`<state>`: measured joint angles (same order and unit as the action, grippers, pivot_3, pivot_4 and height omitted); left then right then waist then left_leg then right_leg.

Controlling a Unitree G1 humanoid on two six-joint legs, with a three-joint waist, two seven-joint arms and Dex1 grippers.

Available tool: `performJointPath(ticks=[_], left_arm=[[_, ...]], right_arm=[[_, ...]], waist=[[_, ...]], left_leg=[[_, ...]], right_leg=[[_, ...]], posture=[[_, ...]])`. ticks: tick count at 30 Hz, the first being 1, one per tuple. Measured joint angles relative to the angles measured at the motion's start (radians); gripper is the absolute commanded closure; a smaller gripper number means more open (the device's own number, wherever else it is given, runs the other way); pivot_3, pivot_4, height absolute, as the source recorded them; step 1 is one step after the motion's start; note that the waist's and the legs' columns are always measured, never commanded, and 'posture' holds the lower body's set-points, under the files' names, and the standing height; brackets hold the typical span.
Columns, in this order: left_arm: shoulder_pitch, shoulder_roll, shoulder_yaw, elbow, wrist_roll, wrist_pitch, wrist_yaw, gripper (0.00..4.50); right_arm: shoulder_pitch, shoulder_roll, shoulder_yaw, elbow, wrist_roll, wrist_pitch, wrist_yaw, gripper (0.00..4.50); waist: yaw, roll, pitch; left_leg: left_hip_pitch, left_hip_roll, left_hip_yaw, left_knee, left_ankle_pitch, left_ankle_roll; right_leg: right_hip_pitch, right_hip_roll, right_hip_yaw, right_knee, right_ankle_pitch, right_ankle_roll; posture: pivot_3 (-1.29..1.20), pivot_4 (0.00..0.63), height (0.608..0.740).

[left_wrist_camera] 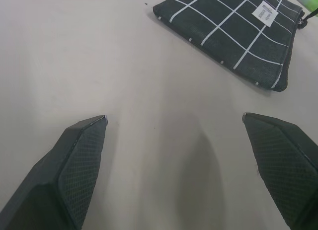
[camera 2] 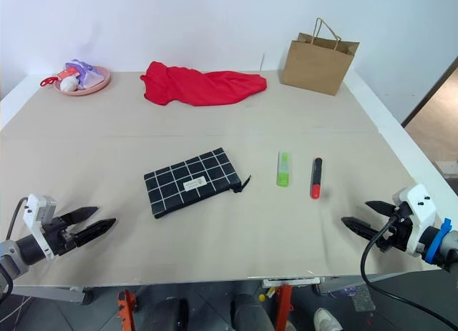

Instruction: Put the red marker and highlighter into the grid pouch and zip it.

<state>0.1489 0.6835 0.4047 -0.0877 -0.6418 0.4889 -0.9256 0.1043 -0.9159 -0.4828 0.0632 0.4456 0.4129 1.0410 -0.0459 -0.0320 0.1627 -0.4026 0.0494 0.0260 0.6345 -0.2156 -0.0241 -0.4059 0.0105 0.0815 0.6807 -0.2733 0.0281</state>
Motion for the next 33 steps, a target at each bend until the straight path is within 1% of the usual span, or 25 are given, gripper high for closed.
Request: performJointPath(ticks=[3,14,19,20,22,23,24,25,26,27,28,29,30,31,32,33], left_arm=[[-0.001,0.000,0.000,0.000,-0.001,0.001,0.001,0.00],[-0.078,-0.001,0.001,0.005,-0.090,0.065,-0.026,0.00],[-0.085,-0.001,0.003,0.007,-0.097,0.028,-0.068,0.00],[-0.082,-0.001,0.003,0.007,-0.086,0.011,-0.076,0.00],[-0.074,0.000,-0.008,0.008,-0.052,-0.039,-0.099,0.00],[-0.068,0.000,-0.022,0.010,-0.019,-0.085,-0.116,0.00],[-0.066,0.001,-0.032,0.014,0.009,-0.124,-0.130,0.00],[-0.066,0.005,-0.048,0.021,0.047,-0.175,-0.146,0.00],[-0.066,0.006,-0.051,0.023,0.055,-0.187,-0.150,0.00],[-0.067,0.007,-0.060,0.028,0.077,-0.221,-0.158,0.00],[-0.069,0.007,-0.068,0.038,0.106,-0.268,-0.172,0.00],[-0.077,0.016,-0.093,0.048,0.150,-0.332,-0.190,0.00],[-0.078,0.018,-0.097,0.049,0.157,-0.340,-0.193,0.00],[-0.080,0.019,-0.099,0.049,0.161,-0.346,-0.195,0.00],[-0.099,0.042,-0.137,0.054,0.216,-0.420,-0.223,0.00],[-0.109,0.044,-0.147,0.057,0.234,-0.447,-0.233,0.00]], right_arm=[[0.000,0.000,0.000,0.000,0.000,0.000,0.000,0.01],[-0.039,0.000,0.021,0.003,-0.004,0.001,0.000,0.01],[-0.044,0.000,0.027,0.010,-0.008,0.001,0.001,0.01],[-0.045,0.000,0.030,0.011,-0.010,0.001,0.001,0.39],[-0.046,0.000,0.040,0.012,-0.010,0.001,0.002,0.67],[-0.049,0.000,0.043,0.013,-0.010,0.001,0.003,1.14],[-0.054,0.000,0.043,0.015,-0.010,0.003,0.003,1.48],[-0.066,0.000,0.043,0.019,-0.009,0.008,0.003,1.92],[-0.068,0.000,0.043,0.019,-0.008,0.009,0.003,2.36],[-0.072,0.000,0.043,0.019,-0.003,0.014,0.005,2.66],[-0.074,0.000,0.043,0.018,0.008,0.022,0.010,3.05],[-0.078,0.000,0.043,0.012,0.027,0.043,0.022,3.60],[-0.080,0.000,0.044,0.009,0.029,0.046,0.023,3.90],[-0.081,0.000,0.044,0.008,0.031,0.048,0.024,4.05],[-0.112,0.000,0.048,-0.027,0.051,0.069,0.025,4.45],[-0.124,0.000,0.050,-0.043,0.061,0.074,0.025,4.45]], waist=[[0.000,0.000,0.000],[0.000,0.000,0.000],[-0.001,0.000,0.000],[-0.001,0.000,0.000],[0.000,0.000,0.000],[0.000,0.000,0.000],[0.000,0.000,0.000],[0.000,0.000,0.000],[0.000,0.000,0.000],[0.000,0.000,0.000],[0.000,0.000,0.000],[0.000,0.000,0.000],[0.000,0.000,0.000],[0.000,0.000,0.000],[-0.001,0.000,0.000],[-0.001,0.000,0.000]], left_leg=[[0.000,0.000,0.000,0.000,0.000,0.000],[0.000,0.000,0.000,0.000,0.000,0.000],[0.000,0.000,0.000,0.000,0.000,0.000],[0.000,0.000,0.000,0.000,0.000,0.000],[0.000,0.000,0.000,0.000,0.000,0.000],[0.000,0.000,0.000,0.000,0.000,0.000],[0.000,0.000,0.000,0.000,0.000,0.000],[0.000,0.000,0.001,0.000,0.000,0.000],[0.000,0.000,0.001,0.000,0.000,0.000],[0.000,0.000,0.001,0.000,0.000,0.000],[0.000,0.000,0.001,0.000,0.000,0.000],[0.000,0.000,0.001,0.000,0.000,0.000],[0.000,0.000,0.001,0.000,0.000,0.000],[0.000,0.000,0.001,0.000,0.000,0.000],[0.000,0.000,0.001,0.000,0.000,0.000],[0.000,0.000,0.001,0.000,0.000,0.000]], right_leg=[[0.000,0.000,0.000,0.000,0.000,0.000],[0.000,0.000,0.000,0.000,0.000,0.001],[0.000,0.000,0.000,0.000,0.000,0.001],[0.000,0.000,0.000,0.000,0.000,0.001],[0.000,0.000,0.000,0.000,0.000,0.001],[0.000,0.000,0.000,0.000,0.000,0.001],[0.000,0.000,0.000,0.000,0.000,0.001],[0.000,0.000,0.001,0.000,0.001,0.001],[0.000,0.000,0.001,0.000,0.001,0.001],[0.000,0.000,0.001,0.000,0.001,0.001],[0.000,0.000,0.001,0.000,0.001,0.001],[0.000,0.000,0.001,0.000,0.001,0.001],[0.000,0.000,0.001,0.000,0.001,0.001],[0.000,0.000,0.001,0.000,0.001,0.001],[0.000,0.001,0.001,0.000,0.001,0.001],[0.000,0.001,0.001,0.000,0.001,0.001]], posture=[[0.00,0.150,0.740],[0.00,0.150,0.740],[0.00,0.150,0.740],[0.00,0.150,0.740],[0.00,0.150,0.740],[0.00,0.150,0.740],[0.00,0.150,0.740],[0.00,0.150,0.740],[0.00,0.150,0.740],[0.00,0.150,0.740],[0.00,0.150,0.740],[0.00,0.150,0.740],[0.00,0.150,0.740],[0.00,0.150,0.740],[0.00,0.150,0.740],[0.00,0.150,0.740]])
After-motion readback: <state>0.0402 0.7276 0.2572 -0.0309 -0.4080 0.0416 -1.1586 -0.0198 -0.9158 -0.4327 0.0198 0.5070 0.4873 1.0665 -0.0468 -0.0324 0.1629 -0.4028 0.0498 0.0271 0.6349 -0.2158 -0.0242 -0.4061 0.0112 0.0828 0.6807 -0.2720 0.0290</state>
